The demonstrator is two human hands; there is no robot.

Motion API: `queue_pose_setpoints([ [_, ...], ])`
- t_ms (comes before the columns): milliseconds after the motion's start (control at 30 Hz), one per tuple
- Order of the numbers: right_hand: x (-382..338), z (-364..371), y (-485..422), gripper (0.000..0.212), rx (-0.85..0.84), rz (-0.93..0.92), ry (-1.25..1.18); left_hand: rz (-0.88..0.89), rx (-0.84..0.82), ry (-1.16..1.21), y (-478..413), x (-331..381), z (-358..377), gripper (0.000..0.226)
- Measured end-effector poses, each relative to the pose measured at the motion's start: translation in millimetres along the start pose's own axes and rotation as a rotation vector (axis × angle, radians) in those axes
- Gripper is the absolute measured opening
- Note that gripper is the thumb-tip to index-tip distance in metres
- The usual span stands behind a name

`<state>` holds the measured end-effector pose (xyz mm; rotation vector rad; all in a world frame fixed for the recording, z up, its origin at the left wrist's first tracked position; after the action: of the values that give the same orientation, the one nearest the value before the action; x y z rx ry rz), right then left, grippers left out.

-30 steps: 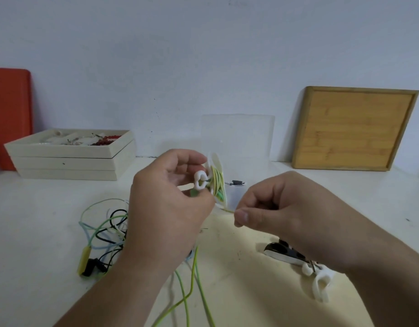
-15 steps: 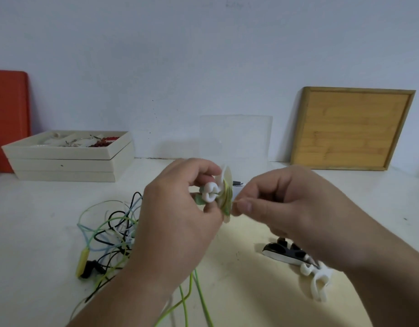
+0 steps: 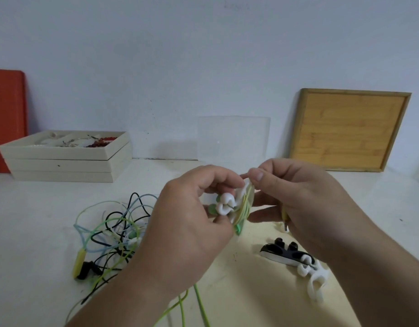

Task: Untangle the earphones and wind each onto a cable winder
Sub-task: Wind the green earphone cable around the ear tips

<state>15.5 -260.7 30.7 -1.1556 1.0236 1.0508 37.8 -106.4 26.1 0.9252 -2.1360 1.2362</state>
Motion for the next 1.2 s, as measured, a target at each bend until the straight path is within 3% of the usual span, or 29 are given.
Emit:
queue_pose_setpoints([
  [200,-7,-6,0,0.025,0.174,-0.157,0.005,-0.171,-0.161,0.280,1,-6,12,0.040],
  [333,-11,-6,2,0.024,0.183,-0.217,0.137,-0.351,-0.177,0.426,4,-16,19,0.034],
  [533,-9,-8,2,0.029,0.135,-0.136,0.150,-0.316,-0.200,0.395,1,-16,18,0.025],
  [700,-12,-8,4,0.042,0.132,-0.139,0.360,-0.328,-0.265,0.421,3,-15,21,0.023],
  [967,16,2,0,0.043,0.075,0.094,0.225,-0.257,-0.197,0.533,-1,-16,19,0.021],
  [1067,24,12,0,0.035,0.025,0.102,0.183,-0.265,-0.112,0.532,-2,-20,15,0.023],
  [1200,27,14,-1,0.037,0.030,0.083,0.317,-0.347,-0.001,0.607,-5,-28,9,0.033],
])
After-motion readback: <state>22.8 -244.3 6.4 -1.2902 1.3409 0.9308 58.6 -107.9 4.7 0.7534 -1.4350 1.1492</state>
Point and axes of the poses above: each hand's wrist, its own y-axis away from the middle knuckle, its own z-axis out of the palm, x = y × z, the point moved 6 cm from there along -y, towards the middle knuckle, and after that the axes turned 12 degrees about -y, right-handed, at the moved point
